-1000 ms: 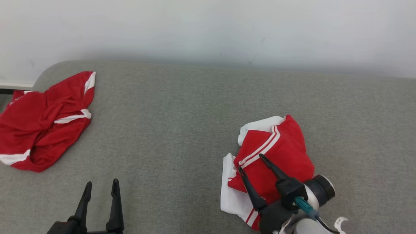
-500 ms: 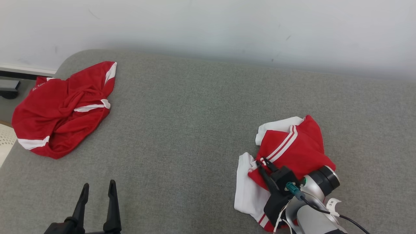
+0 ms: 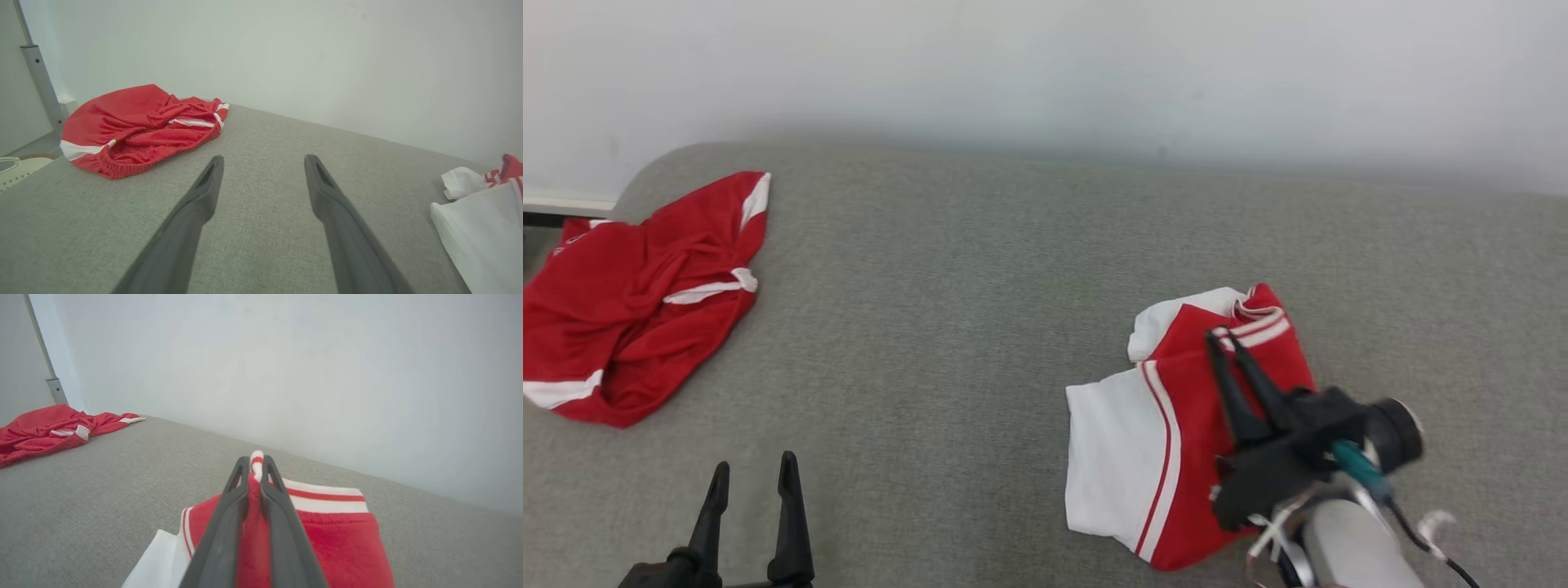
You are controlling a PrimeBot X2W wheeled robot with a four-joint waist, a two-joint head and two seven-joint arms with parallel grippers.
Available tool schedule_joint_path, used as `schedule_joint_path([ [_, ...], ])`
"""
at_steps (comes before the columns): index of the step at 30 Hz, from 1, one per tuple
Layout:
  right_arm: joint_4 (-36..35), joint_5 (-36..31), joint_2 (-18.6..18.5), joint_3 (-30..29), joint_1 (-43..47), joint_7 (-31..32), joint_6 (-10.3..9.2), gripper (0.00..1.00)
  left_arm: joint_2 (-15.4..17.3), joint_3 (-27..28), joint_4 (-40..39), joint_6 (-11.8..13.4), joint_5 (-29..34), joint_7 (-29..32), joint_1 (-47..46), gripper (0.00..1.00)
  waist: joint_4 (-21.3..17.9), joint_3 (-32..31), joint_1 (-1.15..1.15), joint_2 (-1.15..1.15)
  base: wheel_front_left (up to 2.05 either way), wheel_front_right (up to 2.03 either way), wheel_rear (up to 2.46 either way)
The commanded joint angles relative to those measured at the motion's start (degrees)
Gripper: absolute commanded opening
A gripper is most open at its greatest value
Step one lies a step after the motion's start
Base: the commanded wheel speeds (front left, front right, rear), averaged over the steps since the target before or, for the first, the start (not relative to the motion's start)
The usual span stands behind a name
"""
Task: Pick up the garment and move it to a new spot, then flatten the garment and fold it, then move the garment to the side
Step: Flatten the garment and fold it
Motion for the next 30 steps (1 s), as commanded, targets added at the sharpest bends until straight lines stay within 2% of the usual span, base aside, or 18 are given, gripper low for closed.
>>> schedule_joint_path([
  [1, -3.3, 0.6, -0.9, -2.0, 3.3, 0.0, -0.13, 0.0, 0.0, 0.0, -0.2, 0.1, -0.3, -0.2, -0.3, 1.0, -1.6, 0.4, 0.0, 0.0, 0.0, 0.0, 0.0],
  [5, -8.6, 2.8, -1.0, -7.9, 10.1, 0.0, -0.13, 0.0, 0.0, 0.0, -0.3, 0.1, -0.4, -0.2, -0.6, 1.0, -3.2, 1.0, 0.0, 0.0, 0.0, 0.0, 0.0],
  [9, -9.4, 3.8, -1.2, -12.3, 14.2, 0.0, -0.13, 0.0, 0.0, -0.8, -0.3, 0.1, -0.4, -0.2, -1.2, 1.0, -4.6, 1.7, 0.0, 0.0, 0.0, 0.0, 0.0],
  [13, -8.0, 4.0, -1.9, -14.1, 15.9, 0.0, -0.13, 0.0, 0.0, -1.3, -0.2, 0.1, -0.1, -0.2, -1.3, 1.0, -5.2, 2.1, 0.0, 0.0, 0.0, 0.0, 0.0],
  [20, -1.0, 1.1, -2.6, -18.4, 15.0, 0.0, -0.13, 0.0, 0.0, -1.7, 0.1, 0.1, 0.4, -0.2, -1.6, 1.0, -5.9, 1.6, 0.0, 0.0, 0.0, 0.0, 0.0],
  [21, -0.3, 0.7, -2.5, -18.6, 14.7, 0.0, -0.13, 0.32, 0.0, -1.7, 0.1, 0.1, 0.4, -0.2, -1.4, 1.0, -6.0, 1.5, 0.0, 0.0, 0.0, 0.0, 0.0],
  [22, -0.4, 0.6, -2.4, -18.8, 14.2, 0.0, -0.13, 0.87, 0.0, -1.8, 0.1, 0.1, 0.3, -0.2, -1.2, 1.0, -6.1, 1.3, 0.0, 0.0, 0.0, 0.0, 0.0],
  [23, -0.6, 0.5, -2.4, -18.9, 14.0, 0.0, -0.13, 1.0, 0.0, -1.8, 0.1, 0.1, 0.3, -0.2, -1.0, 1.0, -6.1, 1.1, 0.0, 0.0, 0.0, 0.0, 0.0],
  [30, -10.0, 1.2, -1.0, -18.4, 15.0, 0.0, -0.13, 1.0, 0.0, -2.1, 0.2, 0.1, 0.4, -0.2, 0.1, 1.0, -6.7, 0.0, 0.0, 0.0, 0.0, 0.0, 0.0],
])
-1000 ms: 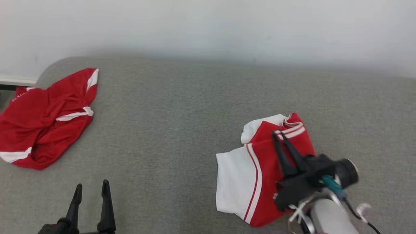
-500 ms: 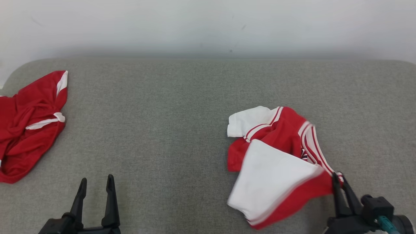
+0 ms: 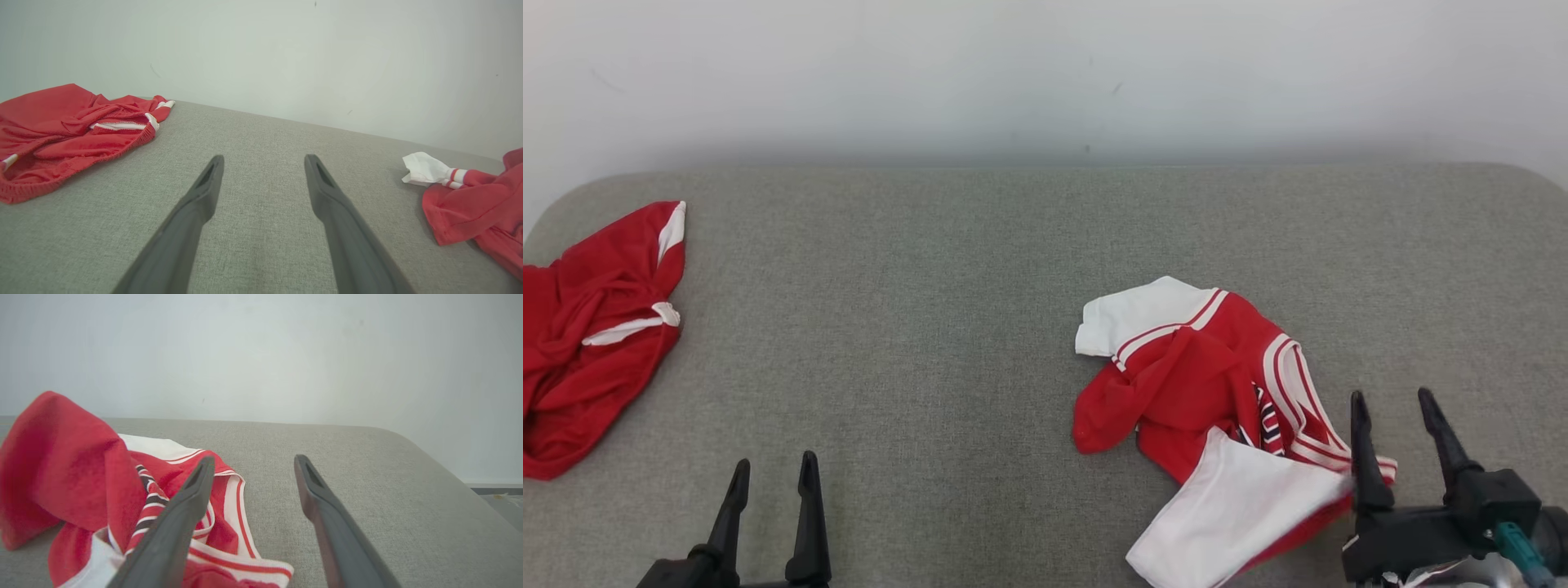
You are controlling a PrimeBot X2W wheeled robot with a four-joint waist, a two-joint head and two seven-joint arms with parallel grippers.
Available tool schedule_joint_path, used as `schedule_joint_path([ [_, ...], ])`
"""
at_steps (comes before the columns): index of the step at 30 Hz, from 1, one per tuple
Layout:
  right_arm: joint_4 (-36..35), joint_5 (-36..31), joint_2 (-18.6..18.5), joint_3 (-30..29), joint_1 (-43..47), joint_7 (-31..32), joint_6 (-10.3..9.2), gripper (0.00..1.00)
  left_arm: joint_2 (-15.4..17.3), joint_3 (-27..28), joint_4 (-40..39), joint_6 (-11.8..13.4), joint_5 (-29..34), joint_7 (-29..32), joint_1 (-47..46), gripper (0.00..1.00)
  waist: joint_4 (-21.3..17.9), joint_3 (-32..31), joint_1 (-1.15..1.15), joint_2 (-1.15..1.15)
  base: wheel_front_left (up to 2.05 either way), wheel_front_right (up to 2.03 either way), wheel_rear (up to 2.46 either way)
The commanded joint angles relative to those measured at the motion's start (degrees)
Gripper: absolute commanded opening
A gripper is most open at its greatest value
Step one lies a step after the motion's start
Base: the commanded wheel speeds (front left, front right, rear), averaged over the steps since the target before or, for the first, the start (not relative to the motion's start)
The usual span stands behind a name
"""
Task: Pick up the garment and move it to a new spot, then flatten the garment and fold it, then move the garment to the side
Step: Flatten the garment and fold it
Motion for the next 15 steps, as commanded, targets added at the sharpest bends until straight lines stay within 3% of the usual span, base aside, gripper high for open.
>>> schedule_joint_path([
  [1, -1.8, 0.6, 0.4, 0.1, 0.8, 0.0, -0.13, 1.0, 0.0, 0.0, 0.0, 0.1, 0.0, -0.2, 0.4, 1.0, -0.2, -0.3, 0.0, 0.0, 0.0, 0.0, 0.0],
  [6, -6.5, 3.4, 1.0, 0.8, 2.5, 0.0, -0.13, 1.0, 0.0, 0.0, -0.1, 0.1, 0.1, -0.2, 0.7, 1.0, -0.8, -0.9, 0.0, 0.0, 0.0, 0.0, 0.0],
  [15, 2.0, 5.1, 0.5, 7.8, 3.8, 0.0, -0.13, 1.0, 0.0, -0.8, -0.3, 0.1, 0.2, -0.2, 0.8, 1.0, -1.0, -1.1, 0.0, 0.0, 0.0, 0.0, 0.0],
])
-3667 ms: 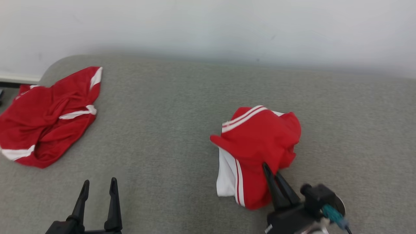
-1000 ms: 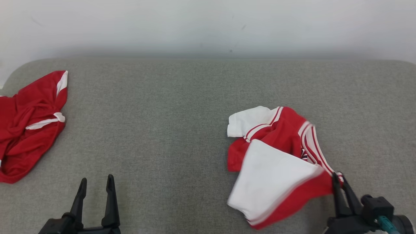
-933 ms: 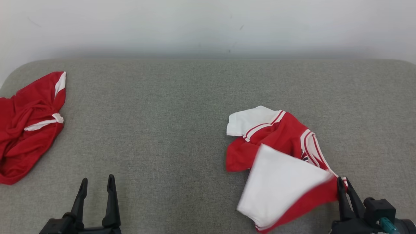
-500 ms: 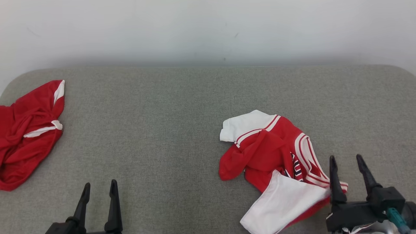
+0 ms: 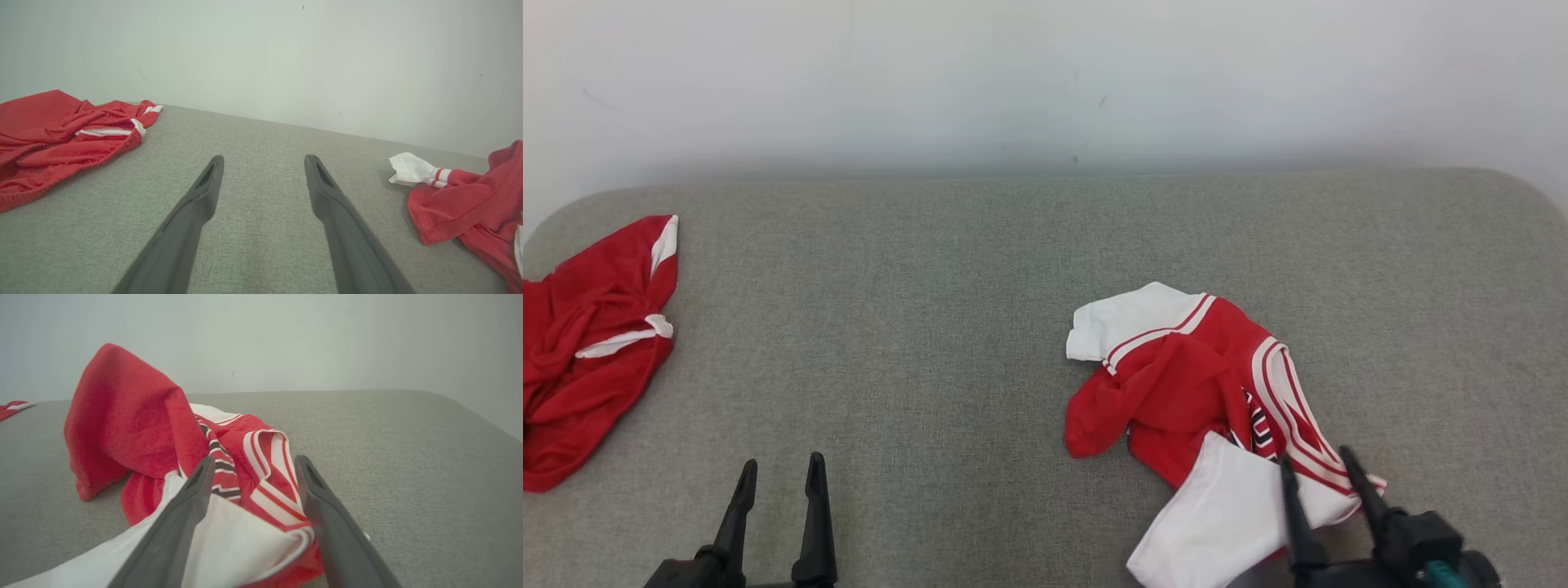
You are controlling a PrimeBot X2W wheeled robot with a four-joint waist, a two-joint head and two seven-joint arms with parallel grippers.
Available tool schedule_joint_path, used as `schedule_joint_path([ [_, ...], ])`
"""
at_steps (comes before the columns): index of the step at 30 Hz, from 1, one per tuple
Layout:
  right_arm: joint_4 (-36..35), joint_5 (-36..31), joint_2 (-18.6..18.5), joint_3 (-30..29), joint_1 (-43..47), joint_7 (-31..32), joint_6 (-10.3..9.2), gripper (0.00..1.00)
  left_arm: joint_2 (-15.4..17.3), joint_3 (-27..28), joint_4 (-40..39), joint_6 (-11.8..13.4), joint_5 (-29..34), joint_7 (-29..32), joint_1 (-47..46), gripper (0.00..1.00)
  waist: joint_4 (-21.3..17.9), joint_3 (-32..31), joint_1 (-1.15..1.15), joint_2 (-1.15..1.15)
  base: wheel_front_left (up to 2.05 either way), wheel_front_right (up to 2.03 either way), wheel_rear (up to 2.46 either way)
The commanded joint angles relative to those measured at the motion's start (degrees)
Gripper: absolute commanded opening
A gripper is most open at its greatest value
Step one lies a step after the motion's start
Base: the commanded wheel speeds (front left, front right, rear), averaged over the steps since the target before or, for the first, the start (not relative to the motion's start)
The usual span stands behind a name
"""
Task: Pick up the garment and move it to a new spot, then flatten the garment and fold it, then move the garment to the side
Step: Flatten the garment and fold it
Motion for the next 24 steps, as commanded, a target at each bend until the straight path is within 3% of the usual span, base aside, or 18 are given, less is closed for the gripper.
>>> schedule_joint_path([
  [1, 1.4, 0.2, -0.5, 1.2, 0.0, 0.0, -0.13, 1.0, 0.0, -0.1, -0.2, 0.1, 0.1, -0.2, 0.6, 1.0, 0.0, 0.0, 0.0, 0.0, 0.0, 0.0, 0.0],
  [5, 7.9, -1.4, -2.5, 3.4, -1.2, 0.1, -0.13, 1.0, 0.0, -0.2, 0.0, 0.1, 0.1, -0.2, 1.0, 1.0, 0.2, -0.1, 0.0, 0.0, 0.0, 0.0, 0.0],
  [6, 9.3, -1.5, -2.6, 3.6, -1.6, 0.4, -0.13, 0.93, 0.0, -0.2, 0.1, 0.1, 0.0, -0.2, 1.0, 1.0, 0.2, -0.1, 0.0, 0.0, 0.0, 0.0, 0.0],
  [7, 10.6, -1.7, -2.8, 3.6, -1.7, 0.9, -0.13, 0.72, 0.0, -0.2, 0.1, 0.1, -0.1, -0.2, 1.0, 1.0, 0.3, -0.1, 0.0, 0.0, 0.0, 0.0, 0.0],
  [8, 11.7, -2.0, -3.0, 3.4, -1.8, 1.2, -0.13, 0.04, 0.0, -0.2, 0.2, 0.1, -0.2, -0.2, 0.9, 1.0, 0.4, -0.1, 0.0, 0.0, 0.0, 0.0, 0.0],
  [9, 12.6, -1.9, -3.0, 3.1, -2.0, 1.4, -0.13, 0.0, 0.0, -0.2, 0.2, 0.1, -0.4, -0.2, 0.9, 1.0, 0.5, -0.1, 0.0, 0.0, 0.0, 0.0, 0.0],
  [17, 15.6, -2.3, -4.2, 1.1, -4.2, 1.2, -0.13, 0.0, 0.0, -0.2, 0.3, 0.1, -0.8, -0.2, 1.0, 1.0, 0.7, 0.0, 0.0, 0.0, 0.0, 0.0, 0.0],
  [24, 9.3, 1.3, -4.0, -1.1, -2.5, -0.1, -0.13, 0.0, 0.0, 0.1, 0.3, 0.1, -0.9, -0.2, 1.1, 1.0, 1.0, 0.0, 0.0, 0.0, 0.0, 0.0, 0.0],
])
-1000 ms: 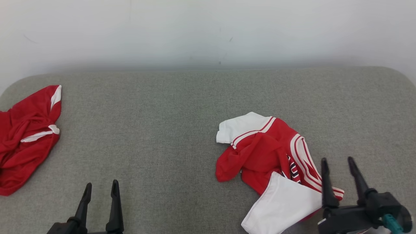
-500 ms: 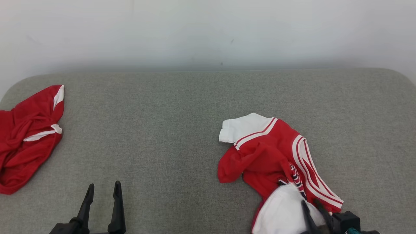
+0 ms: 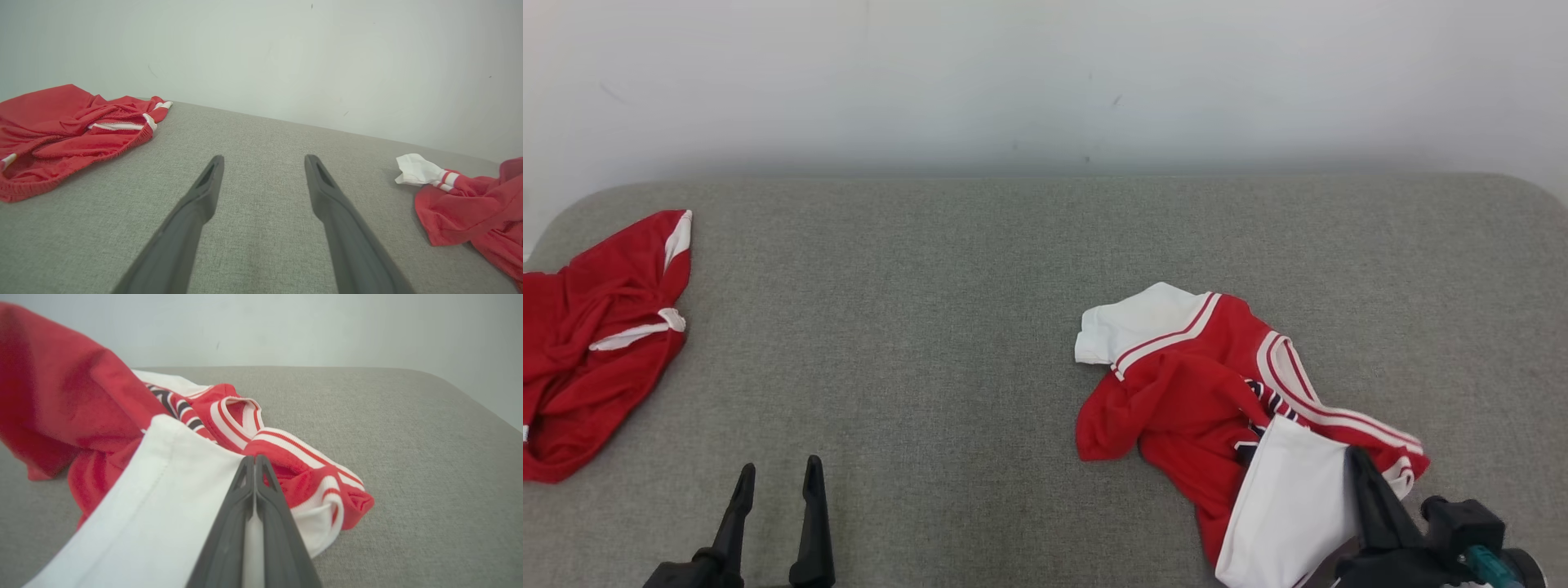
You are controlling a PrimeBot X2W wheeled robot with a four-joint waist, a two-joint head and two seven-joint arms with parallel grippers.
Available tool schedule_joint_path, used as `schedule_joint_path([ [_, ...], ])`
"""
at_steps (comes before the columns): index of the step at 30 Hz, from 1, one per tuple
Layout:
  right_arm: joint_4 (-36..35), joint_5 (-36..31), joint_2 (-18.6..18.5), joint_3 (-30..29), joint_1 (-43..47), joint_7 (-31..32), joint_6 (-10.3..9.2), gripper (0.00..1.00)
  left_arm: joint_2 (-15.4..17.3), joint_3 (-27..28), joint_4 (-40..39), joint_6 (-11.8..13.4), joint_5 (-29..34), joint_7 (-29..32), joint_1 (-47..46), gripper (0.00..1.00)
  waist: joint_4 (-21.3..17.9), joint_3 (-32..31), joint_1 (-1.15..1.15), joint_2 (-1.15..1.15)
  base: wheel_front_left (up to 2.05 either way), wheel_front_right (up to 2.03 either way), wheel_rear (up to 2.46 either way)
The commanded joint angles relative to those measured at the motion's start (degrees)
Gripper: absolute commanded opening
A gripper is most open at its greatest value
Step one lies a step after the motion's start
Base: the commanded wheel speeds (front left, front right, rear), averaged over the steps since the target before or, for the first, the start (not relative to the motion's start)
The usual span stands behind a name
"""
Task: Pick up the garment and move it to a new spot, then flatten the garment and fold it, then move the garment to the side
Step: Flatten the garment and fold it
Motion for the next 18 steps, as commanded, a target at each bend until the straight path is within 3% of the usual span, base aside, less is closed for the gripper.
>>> schedule_joint_path([
  [1, -3.5, 2.0, 0.3, -0.9, 1.2, -0.3, -0.13, 0.0, 0.0, 0.2, -0.1, 0.1, -0.5, -0.2, 0.9, 1.0, -0.1, 0.1, 0.0, 0.0, 0.0, 0.0, 0.0],
  [5, -9.2, 3.9, -0.2, -1.7, 4.8, -0.3, -0.13, 0.0, 0.0, 0.4, -0.2, 0.1, -0.9, -0.2, 0.8, 1.0, -0.7, 0.5, 0.0, 0.0, 0.0, 0.0, 0.0],
  [9, -5.4, 3.3, -0.9, -1.3, 6.9, 0.1, -0.13, 0.0, 0.0, 0.1, 0.0, 0.1, -0.9, -0.2, 0.3, 1.0, -1.1, 0.6, 0.0, 0.0, 0.0, 0.0, 0.0],
  [11, -4.6, 3.5, -1.4, -1.6, 5.8, -0.2, -0.13, 0.48, 0.0, -0.1, 0.1, 0.1, -1.0, -0.2, 0.2, 1.0, -1.1, 0.7, 0.0, 0.0, 0.0, 0.0, 0.0],
  [12, -4.8, 3.6, -1.4, -1.6, 5.5, -0.2, -0.13, 0.82, 0.0, 0.0, 0.1, 0.1, -1.1, -0.2, 0.0, 1.0, -1.2, 0.7, 0.0, 0.0, 0.0, 0.0, 0.0],
  [13, -5.5, 4.3, -1.2, -1.8, 5.2, -0.3, -0.13, 1.0, 0.0, 0.0, 0.1, 0.1, -1.1, -0.2, 0.0, 1.0, -1.2, 0.8, 0.0, 0.0, 0.0, 0.0, 0.0],
  [18, -12.0, 6.1, -1.3, -1.4, 4.3, -0.2, -0.13, 1.0, 0.0, -0.4, 0.2, 0.1, -1.1, -0.2, -0.3, 1.0, -1.0, 1.0, 0.0, 0.0, 0.0, 0.0, 0.0],
])
